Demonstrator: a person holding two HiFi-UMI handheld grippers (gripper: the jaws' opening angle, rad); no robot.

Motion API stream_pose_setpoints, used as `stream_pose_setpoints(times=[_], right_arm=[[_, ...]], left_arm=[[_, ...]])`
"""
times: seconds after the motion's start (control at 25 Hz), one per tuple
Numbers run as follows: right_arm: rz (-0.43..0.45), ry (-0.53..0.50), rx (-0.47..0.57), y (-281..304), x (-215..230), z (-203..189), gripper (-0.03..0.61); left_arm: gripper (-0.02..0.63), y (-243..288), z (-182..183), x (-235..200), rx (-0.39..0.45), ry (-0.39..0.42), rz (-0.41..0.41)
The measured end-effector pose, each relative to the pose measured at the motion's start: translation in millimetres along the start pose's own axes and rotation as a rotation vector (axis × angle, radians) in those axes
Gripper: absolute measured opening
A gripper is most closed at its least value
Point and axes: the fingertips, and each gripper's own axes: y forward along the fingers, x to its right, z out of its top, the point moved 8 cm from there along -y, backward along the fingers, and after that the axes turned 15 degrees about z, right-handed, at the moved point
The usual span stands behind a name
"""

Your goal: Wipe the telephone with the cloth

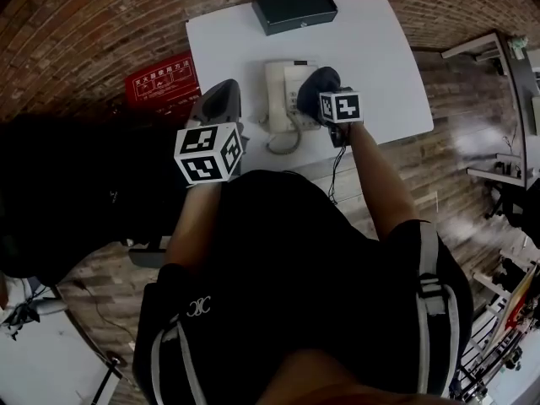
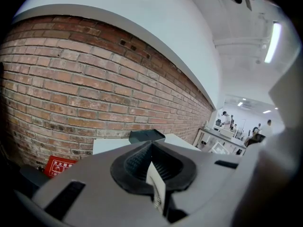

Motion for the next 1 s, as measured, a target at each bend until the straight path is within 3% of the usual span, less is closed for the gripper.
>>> stream_pose_setpoints(times=[0.2,0.6,1.0], right_arm=[[-0.012,-0.014,-0.003,3.5,-9.8,-5.4,0.043],[0.076,0.031,-0.004,2.1,-28.9,-27.5,0.043],[0.123,-0.008,-0.027,5.1,-58.7,-57.9,0.043]], left_arm=[[-0.005,1.0,0.5,0.8,0.0,0.001,-0.004],[-0.005,-1.1,-3.1,4.0,-0.001,-0.005,-0.011],[-0.005,-1.6,-6.8,10.8,-0.009,-0.003,-0.022]])
